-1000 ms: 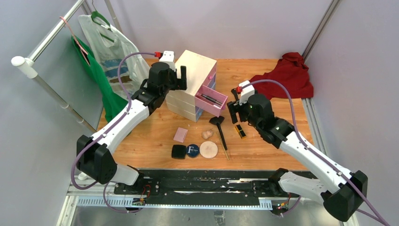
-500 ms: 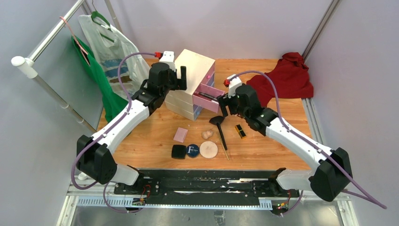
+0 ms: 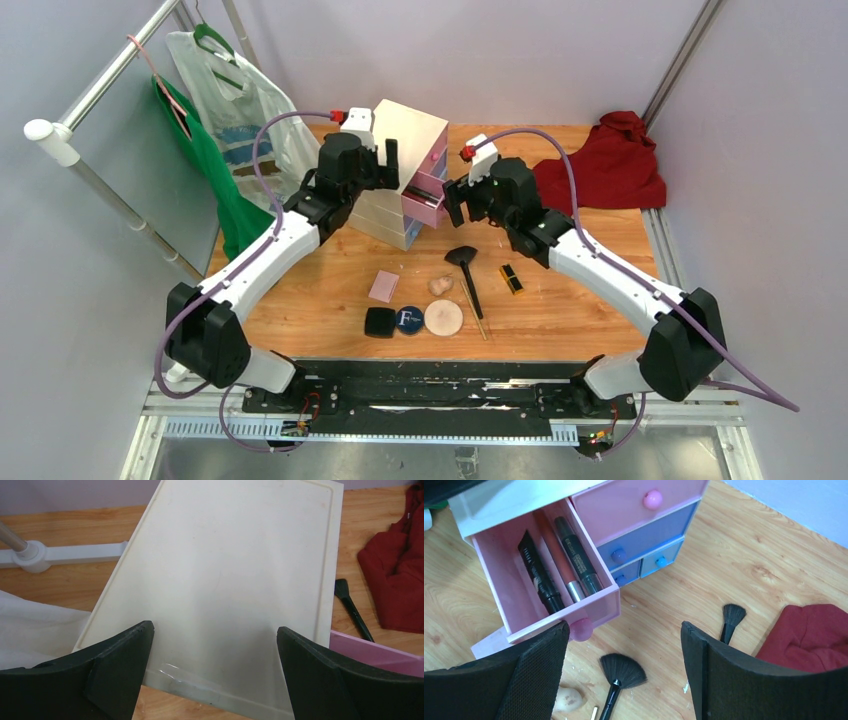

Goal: Organize the makeup
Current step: Close the drawer in the storage box.

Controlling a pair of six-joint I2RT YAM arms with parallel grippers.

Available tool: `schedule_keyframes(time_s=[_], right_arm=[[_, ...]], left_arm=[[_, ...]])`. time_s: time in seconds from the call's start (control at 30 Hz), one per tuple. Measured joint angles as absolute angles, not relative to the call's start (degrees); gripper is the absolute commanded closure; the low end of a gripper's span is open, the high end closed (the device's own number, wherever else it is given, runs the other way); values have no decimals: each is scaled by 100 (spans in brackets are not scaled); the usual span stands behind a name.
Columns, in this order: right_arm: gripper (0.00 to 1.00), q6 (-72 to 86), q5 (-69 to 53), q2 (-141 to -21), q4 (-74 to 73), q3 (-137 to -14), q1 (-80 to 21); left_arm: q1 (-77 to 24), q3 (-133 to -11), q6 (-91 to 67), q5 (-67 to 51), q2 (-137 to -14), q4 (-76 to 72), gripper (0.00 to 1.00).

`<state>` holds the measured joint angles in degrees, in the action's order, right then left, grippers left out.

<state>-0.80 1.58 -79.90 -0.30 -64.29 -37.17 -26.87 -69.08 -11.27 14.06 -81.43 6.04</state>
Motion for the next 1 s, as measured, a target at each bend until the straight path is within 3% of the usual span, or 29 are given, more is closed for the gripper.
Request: schedule_keyframes(time_s=[1.0], right_arm=[[19, 239, -1052, -9526, 1496, -7177, -3717]], left_arm=[[-2716, -6766, -1135, 1304, -8239, 137, 2]])
